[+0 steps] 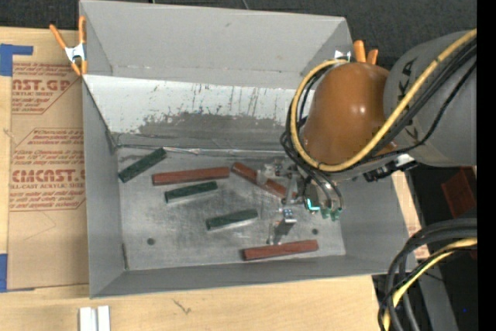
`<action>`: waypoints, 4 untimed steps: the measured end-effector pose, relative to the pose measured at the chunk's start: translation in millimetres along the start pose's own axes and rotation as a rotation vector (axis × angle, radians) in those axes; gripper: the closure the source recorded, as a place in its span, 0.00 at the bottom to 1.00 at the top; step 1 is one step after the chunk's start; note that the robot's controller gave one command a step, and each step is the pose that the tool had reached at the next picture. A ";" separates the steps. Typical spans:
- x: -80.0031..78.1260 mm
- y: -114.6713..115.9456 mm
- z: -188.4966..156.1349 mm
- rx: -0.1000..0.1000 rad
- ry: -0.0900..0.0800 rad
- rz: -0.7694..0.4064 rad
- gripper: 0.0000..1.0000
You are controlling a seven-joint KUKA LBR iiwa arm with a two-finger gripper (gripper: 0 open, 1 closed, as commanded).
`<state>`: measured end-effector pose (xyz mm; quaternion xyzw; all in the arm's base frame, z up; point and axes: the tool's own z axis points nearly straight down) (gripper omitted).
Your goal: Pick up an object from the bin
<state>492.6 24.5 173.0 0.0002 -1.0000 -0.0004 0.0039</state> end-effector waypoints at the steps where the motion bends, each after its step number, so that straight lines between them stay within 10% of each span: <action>1: -1.9 0.0 -3.6 0.000 -0.008 0.000 0.00; 2: 0.5 14.5 100.1 -0.002 -0.009 0.056 1.00; 3: 0.6 14.5 100.2 -0.002 -0.009 0.056 1.00; 4: -17.7 11.8 -82.4 0.000 -0.016 0.013 1.00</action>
Offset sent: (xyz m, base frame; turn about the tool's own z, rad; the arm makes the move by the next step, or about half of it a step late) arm -0.0027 0.0130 -0.1030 0.0569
